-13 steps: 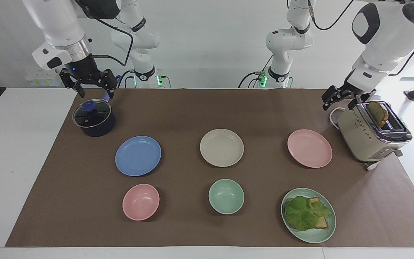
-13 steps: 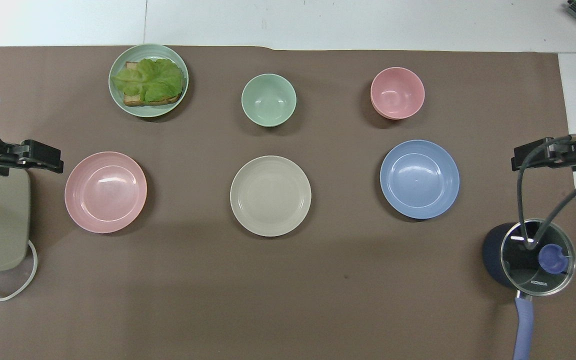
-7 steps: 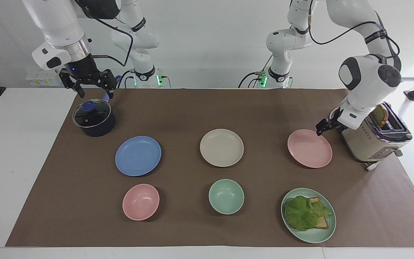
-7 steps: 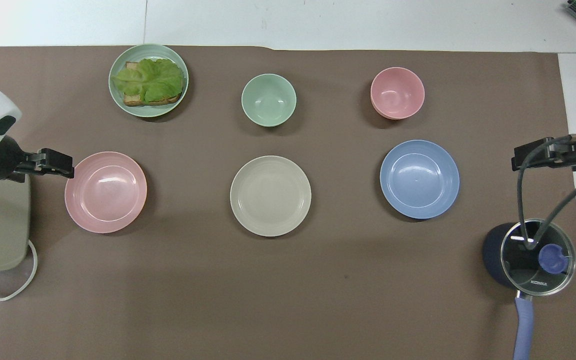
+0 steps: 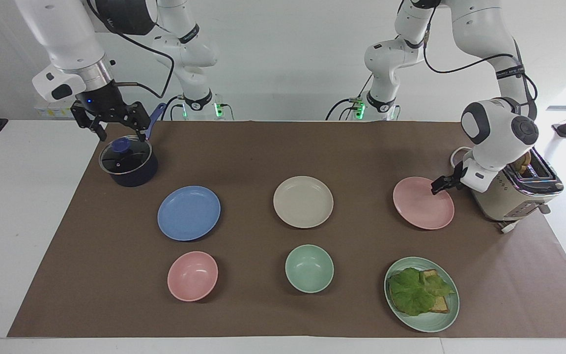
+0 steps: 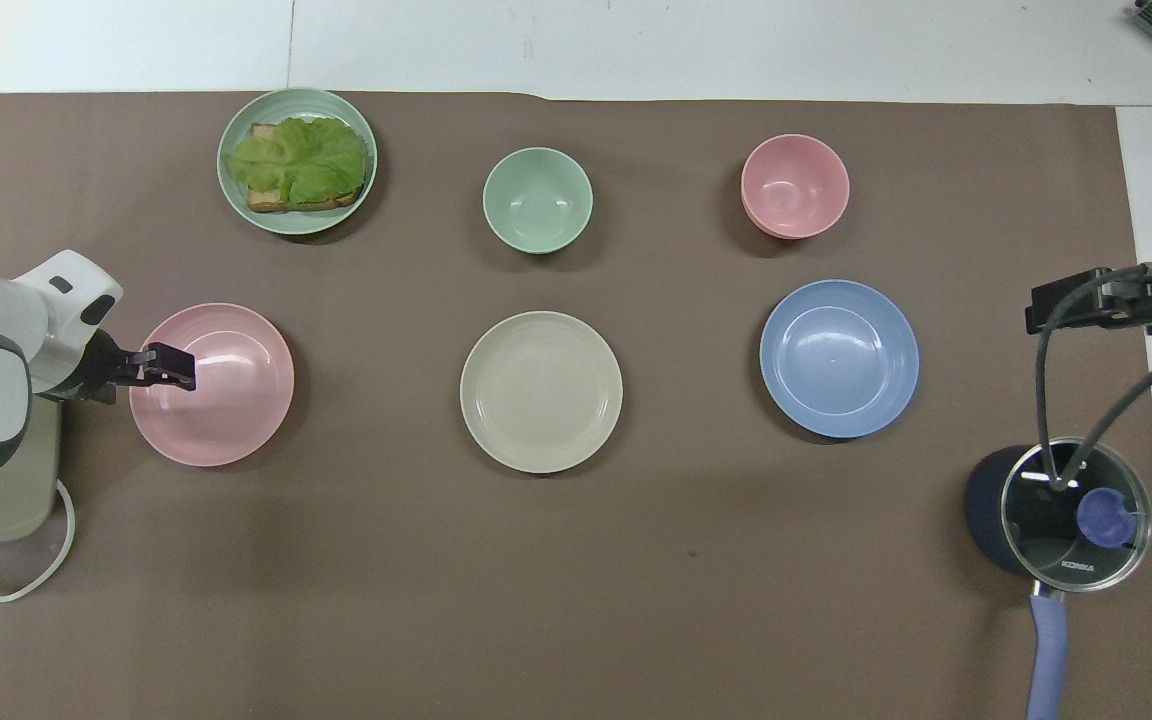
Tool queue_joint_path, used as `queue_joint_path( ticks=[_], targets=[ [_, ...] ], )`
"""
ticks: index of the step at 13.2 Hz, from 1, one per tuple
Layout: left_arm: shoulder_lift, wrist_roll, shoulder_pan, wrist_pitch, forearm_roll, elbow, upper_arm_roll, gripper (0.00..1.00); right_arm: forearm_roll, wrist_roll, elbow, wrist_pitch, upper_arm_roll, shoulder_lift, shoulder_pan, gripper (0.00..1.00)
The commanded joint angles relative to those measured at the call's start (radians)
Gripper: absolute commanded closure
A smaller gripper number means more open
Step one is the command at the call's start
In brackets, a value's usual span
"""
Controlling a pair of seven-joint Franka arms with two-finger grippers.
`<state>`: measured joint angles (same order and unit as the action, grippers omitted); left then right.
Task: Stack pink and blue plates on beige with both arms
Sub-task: 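Reach the left gripper to the pink plate rim and grasp it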
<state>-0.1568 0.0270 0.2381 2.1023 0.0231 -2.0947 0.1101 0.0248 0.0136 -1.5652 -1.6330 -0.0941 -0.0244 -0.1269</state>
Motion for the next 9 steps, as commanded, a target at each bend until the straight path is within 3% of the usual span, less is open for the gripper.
queue_joint_path(
  ticks=[1, 2, 3, 4, 5, 6, 9],
  targets=[
    [0.045, 0.031, 0.012, 0.018, 0.011, -0.059, 0.008, 0.00, -0.037, 0.049, -0.079, -0.118, -0.006, -0.015, -0.028, 0.00],
    [0.046, 0.063, 0.009, 0.015, 0.011, -0.061, 0.008, 0.00, -0.043, 0.051, -0.096, -0.163, -0.006, -0.034, -0.030, 0.00],
    [0.043, 0.089, 0.003, 0.016, 0.011, -0.071, 0.008, 0.24, -0.042, 0.052, -0.110, -0.189, -0.006, -0.055, -0.030, 0.00],
    [0.039, 0.091, 0.004, 0.025, 0.011, -0.079, 0.008, 0.62, -0.043, 0.072, -0.131, -0.218, -0.006, -0.080, -0.039, 0.00],
    [0.037, 0.091, 0.012, 0.034, 0.011, -0.079, 0.008, 0.79, -0.043, 0.094, -0.163, -0.266, -0.006, -0.100, -0.045, 0.00],
    [0.037, 0.091, 0.013, 0.036, 0.011, -0.079, 0.007, 0.89, -0.043, 0.106, -0.218, -0.334, -0.006, -0.107, -0.045, 0.00],
    [0.036, 0.097, 0.015, 0.041, 0.011, -0.079, 0.008, 0.90, -0.061, 0.123, -0.357, -0.484, -0.006, -0.104, -0.048, 0.00]
  ],
)
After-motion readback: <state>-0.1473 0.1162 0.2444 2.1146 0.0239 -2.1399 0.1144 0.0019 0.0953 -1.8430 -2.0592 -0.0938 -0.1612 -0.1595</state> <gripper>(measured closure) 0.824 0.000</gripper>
